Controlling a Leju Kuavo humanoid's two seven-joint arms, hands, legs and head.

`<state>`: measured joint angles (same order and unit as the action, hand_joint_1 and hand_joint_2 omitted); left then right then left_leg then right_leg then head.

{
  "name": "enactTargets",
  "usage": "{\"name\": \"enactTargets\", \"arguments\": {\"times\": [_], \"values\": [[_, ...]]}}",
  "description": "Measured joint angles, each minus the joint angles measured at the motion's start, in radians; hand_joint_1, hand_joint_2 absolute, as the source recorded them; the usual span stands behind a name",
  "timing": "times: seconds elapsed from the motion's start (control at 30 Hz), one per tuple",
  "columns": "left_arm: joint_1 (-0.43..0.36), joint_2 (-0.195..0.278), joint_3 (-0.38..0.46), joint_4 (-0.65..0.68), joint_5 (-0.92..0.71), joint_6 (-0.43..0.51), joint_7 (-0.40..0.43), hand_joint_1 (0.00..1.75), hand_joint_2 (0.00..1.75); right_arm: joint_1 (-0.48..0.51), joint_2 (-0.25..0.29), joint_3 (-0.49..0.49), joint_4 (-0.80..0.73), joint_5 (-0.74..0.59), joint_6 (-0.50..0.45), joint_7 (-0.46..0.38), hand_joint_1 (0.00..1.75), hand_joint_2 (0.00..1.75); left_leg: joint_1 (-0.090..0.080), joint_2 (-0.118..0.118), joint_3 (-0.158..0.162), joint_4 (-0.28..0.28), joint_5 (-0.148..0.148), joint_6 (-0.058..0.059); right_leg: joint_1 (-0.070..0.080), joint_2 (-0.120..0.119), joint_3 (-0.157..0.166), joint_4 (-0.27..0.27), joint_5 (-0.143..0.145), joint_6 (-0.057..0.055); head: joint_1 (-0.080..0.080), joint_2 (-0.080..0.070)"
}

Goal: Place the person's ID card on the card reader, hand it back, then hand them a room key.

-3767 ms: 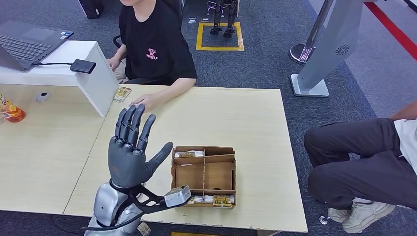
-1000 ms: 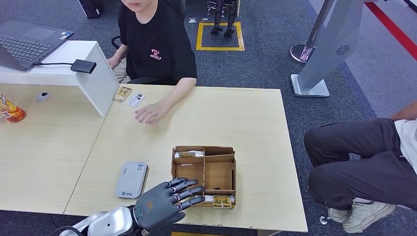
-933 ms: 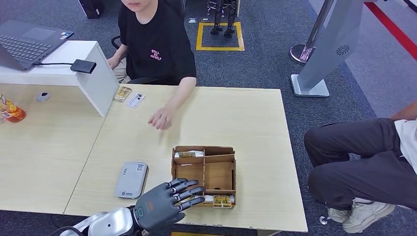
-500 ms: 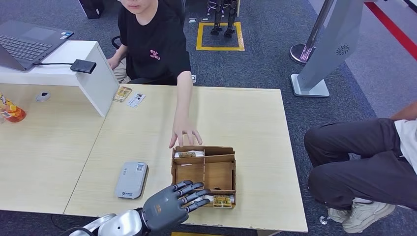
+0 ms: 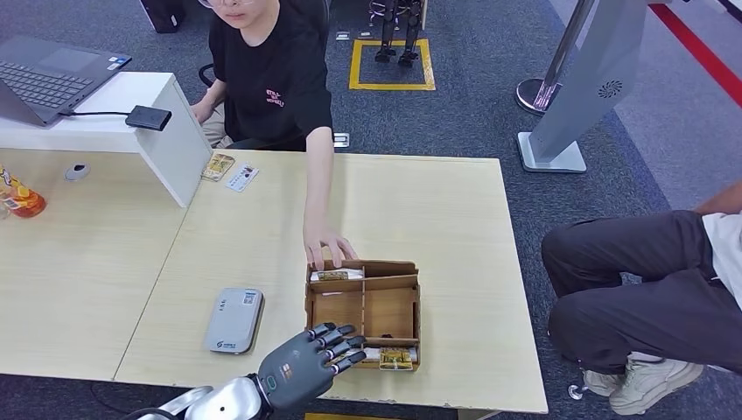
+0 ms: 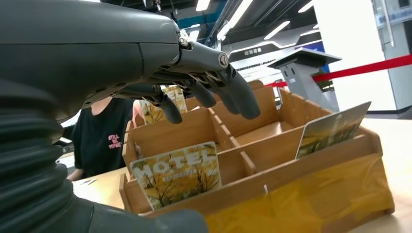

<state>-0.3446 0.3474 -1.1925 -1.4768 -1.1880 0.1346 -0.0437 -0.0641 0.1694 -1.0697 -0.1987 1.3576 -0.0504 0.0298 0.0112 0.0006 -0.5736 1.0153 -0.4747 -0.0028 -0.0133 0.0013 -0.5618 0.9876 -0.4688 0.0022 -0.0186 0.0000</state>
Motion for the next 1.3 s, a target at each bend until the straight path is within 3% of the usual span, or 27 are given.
{"name": "enactTargets", "arguments": {"times": [0.63, 0.87, 1.0, 1.3], "values": [[0.036, -0.006, 0.000, 0.029, -0.070, 0.002, 0.061, 0.45, 1.75, 0.000, 0.000, -0.008, 0.000, -0.004, -0.002, 0.000, 0.00, 0.00, 0.000, 0.000, 0.000, 0.000, 0.000, 0.000, 0.000, 0.000, 0.000, 0.000, 0.000, 0.000, 0.000, 0.000], [0.095, -0.030, 0.031, 0.029, -0.169, 0.133, 0.107, 0.51, 1.75, 0.001, 0.000, -0.015, 0.000, -0.007, -0.010, 0.002, 0.00, 0.00, 0.000, 0.000, 0.000, 0.000, 0.000, 0.000, 0.000, 0.000, 0.000, 0.000, 0.000, 0.000, 0.000, 0.000], [0.133, -0.050, 0.072, 0.027, -0.203, 0.204, 0.119, 0.45, 1.75, 0.001, 0.000, -0.022, 0.000, -0.007, -0.017, 0.006, 0.00, 0.00, 0.000, 0.000, 0.000, 0.000, 0.000, 0.000, 0.000, 0.000, 0.000, 0.000, 0.000, 0.000, 0.000, 0.000], [0.171, -0.075, 0.138, 0.024, -0.221, 0.236, 0.127, 0.39, 1.75, 0.001, 0.001, -0.028, 0.000, -0.007, -0.019, 0.007, 0.00, 0.00, 0.000, 0.000, 0.000, 0.000, 0.000, 0.000, 0.000, 0.000, 0.000, 0.000, 0.000, 0.000, 0.000, 0.000]]}}
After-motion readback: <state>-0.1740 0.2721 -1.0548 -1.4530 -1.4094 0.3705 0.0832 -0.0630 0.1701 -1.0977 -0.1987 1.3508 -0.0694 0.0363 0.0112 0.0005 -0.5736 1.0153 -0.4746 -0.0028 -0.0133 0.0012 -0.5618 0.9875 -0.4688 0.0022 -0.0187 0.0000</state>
